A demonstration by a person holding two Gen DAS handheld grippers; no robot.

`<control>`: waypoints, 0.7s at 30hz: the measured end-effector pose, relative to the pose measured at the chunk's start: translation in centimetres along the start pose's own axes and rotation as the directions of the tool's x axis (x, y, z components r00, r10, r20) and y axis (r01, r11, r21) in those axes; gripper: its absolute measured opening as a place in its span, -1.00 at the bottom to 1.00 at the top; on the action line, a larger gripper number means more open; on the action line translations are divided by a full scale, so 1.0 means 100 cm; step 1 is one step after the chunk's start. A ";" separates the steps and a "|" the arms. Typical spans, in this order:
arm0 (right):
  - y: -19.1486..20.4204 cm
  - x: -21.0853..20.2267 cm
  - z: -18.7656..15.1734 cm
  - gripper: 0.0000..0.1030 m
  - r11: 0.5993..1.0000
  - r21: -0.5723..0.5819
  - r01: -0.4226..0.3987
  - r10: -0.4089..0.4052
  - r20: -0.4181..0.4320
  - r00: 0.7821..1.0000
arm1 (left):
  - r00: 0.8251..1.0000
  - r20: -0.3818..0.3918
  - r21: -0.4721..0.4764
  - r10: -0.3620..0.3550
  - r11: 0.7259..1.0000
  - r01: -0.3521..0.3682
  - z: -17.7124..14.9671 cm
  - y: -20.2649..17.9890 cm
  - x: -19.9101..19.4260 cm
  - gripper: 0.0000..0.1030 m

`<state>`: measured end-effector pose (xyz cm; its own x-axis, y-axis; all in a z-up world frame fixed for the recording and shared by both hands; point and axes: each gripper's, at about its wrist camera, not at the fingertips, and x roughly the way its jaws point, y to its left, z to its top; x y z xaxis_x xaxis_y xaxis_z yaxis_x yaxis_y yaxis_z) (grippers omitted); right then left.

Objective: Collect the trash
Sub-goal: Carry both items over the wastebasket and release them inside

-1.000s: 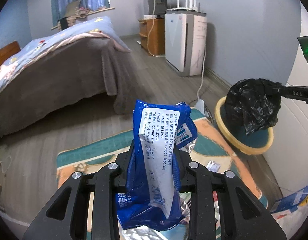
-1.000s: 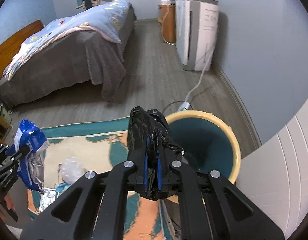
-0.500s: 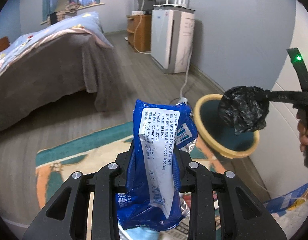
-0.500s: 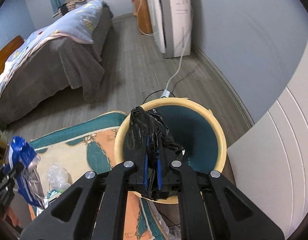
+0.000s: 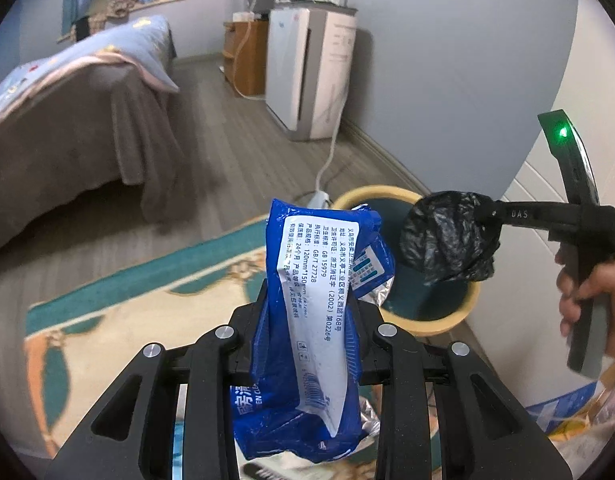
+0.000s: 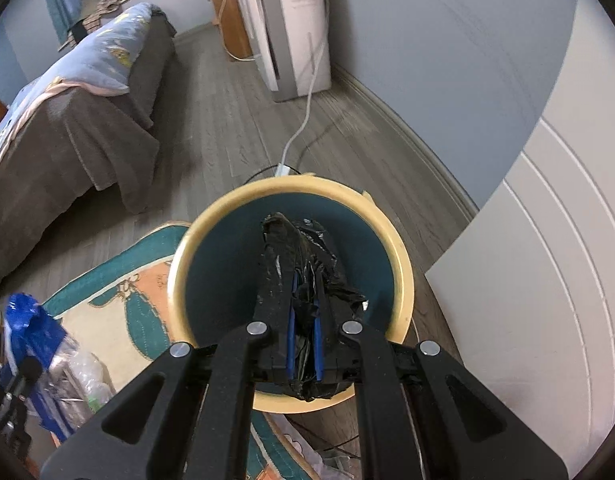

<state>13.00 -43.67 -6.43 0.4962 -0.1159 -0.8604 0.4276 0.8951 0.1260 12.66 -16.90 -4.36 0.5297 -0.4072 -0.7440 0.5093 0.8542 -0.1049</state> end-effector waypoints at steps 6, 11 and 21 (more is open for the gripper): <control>-0.017 0.015 -0.001 -0.88 0.997 0.074 -0.002 0.003 -0.022 1.000 | 0.997 -0.062 0.046 -0.035 0.998 0.038 0.016 -0.032 0.046 -0.36; -0.025 0.021 -0.002 -0.88 0.990 0.136 -0.044 0.048 -0.030 0.998 | 0.995 -0.094 0.064 -0.030 0.997 0.036 0.029 -0.051 0.077 -0.34; -0.026 0.019 0.002 -0.84 0.987 0.147 -0.058 0.058 0.003 0.998 | 0.998 -0.031 -0.006 -0.058 0.998 0.058 0.060 -0.061 0.098 0.05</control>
<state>12.96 -46.30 -8.35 0.5222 -0.0653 -0.8503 0.5049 0.8272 0.2466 18.81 -28.06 -7.00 0.4782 -0.4460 -0.7566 0.5350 0.8311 -0.1518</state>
